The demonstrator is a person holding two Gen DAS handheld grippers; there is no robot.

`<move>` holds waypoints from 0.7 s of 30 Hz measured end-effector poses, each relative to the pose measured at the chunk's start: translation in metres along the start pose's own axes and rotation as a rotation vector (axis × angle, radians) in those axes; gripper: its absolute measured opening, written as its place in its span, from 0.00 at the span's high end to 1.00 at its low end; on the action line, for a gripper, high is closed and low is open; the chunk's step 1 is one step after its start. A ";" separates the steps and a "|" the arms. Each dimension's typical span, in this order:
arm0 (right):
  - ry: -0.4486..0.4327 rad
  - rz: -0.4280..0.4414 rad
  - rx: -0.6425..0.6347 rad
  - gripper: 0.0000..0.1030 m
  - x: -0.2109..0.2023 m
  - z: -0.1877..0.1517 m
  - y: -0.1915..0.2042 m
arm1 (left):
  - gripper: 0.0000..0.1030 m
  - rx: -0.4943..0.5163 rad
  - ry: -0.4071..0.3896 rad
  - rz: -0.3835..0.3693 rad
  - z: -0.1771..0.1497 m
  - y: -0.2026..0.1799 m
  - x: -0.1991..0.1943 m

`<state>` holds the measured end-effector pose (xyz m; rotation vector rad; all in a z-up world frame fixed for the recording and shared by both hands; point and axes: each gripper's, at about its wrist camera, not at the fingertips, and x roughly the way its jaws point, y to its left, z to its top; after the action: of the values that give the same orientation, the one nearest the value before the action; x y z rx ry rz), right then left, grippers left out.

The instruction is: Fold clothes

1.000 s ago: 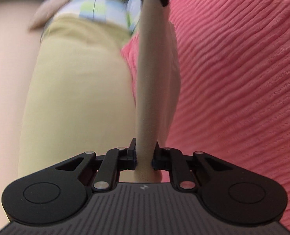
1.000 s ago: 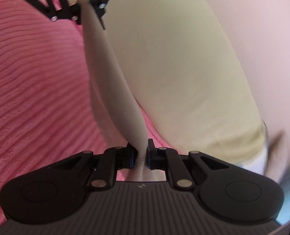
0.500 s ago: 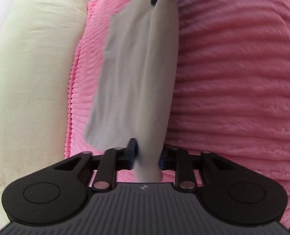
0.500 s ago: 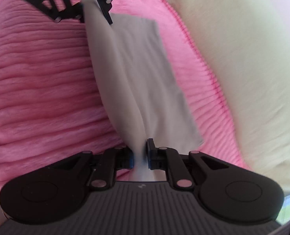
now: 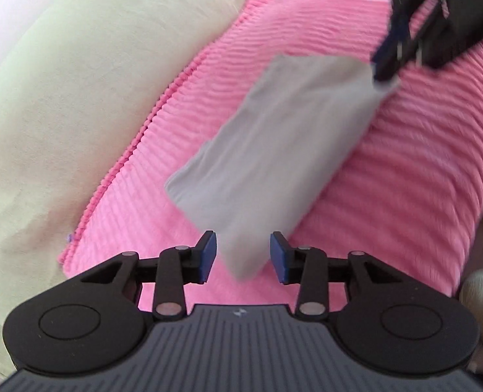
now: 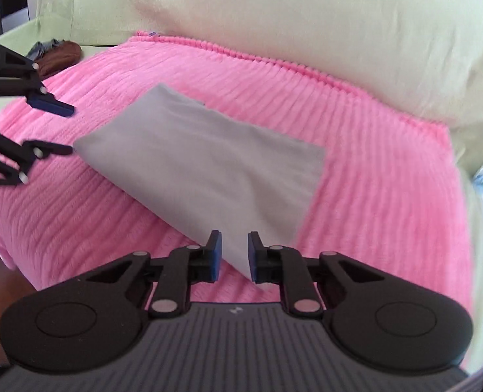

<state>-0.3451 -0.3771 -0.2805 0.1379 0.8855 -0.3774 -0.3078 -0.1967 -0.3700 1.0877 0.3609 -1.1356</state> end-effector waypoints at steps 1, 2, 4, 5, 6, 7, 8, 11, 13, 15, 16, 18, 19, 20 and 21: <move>0.019 -0.003 0.013 0.89 0.011 -0.001 -0.001 | 0.55 -0.038 0.028 -0.025 -0.002 0.004 0.014; 0.052 -0.023 0.024 0.89 0.024 -0.004 -0.002 | 0.55 -0.070 0.068 -0.059 -0.004 0.008 0.029; 0.079 -0.036 0.055 0.89 0.024 -0.005 -0.004 | 0.55 -0.075 0.078 -0.075 -0.004 0.018 0.036; 0.068 -0.030 0.076 0.88 0.020 -0.004 -0.009 | 0.55 -0.071 0.071 -0.078 -0.004 0.023 0.035; 0.057 -0.024 0.097 0.88 0.015 -0.002 -0.014 | 0.55 -0.081 0.060 -0.078 -0.002 0.029 0.039; 0.044 -0.016 0.115 0.88 0.009 0.001 -0.020 | 0.55 -0.106 0.035 -0.080 0.002 0.036 0.034; 0.031 -0.006 0.132 0.86 0.002 0.004 -0.026 | 0.55 -0.141 0.018 -0.090 0.005 0.049 0.028; 0.003 0.014 0.185 0.83 -0.010 0.020 -0.049 | 0.53 -0.197 0.026 -0.058 0.019 0.076 0.045; -0.006 0.019 0.191 0.83 -0.008 0.034 -0.058 | 0.54 -0.240 0.061 -0.047 0.026 0.098 0.063; -0.010 0.027 0.200 0.83 0.002 0.050 -0.073 | 0.54 -0.277 0.099 -0.065 0.031 0.116 0.088; -0.010 0.031 0.206 0.83 0.009 0.058 -0.080 | 0.54 -0.298 0.116 -0.081 0.034 0.127 0.104; -0.017 0.031 0.212 0.83 0.022 0.069 -0.092 | 0.54 -0.341 0.129 -0.127 0.031 0.140 0.112; -0.017 0.037 0.211 0.83 0.030 0.075 -0.097 | 0.55 -0.363 0.136 -0.151 0.029 0.146 0.115; -0.015 0.038 0.213 0.83 0.040 0.080 -0.102 | 0.54 -0.386 0.144 -0.177 0.029 0.148 0.120; -0.011 0.037 0.216 0.83 0.045 0.083 -0.105 | 0.55 -0.417 0.152 -0.210 0.028 0.153 0.126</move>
<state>-0.2980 -0.5083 -0.2592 0.3503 0.8293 -0.4377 -0.1297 -0.2872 -0.3692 0.7795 0.8093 -1.0998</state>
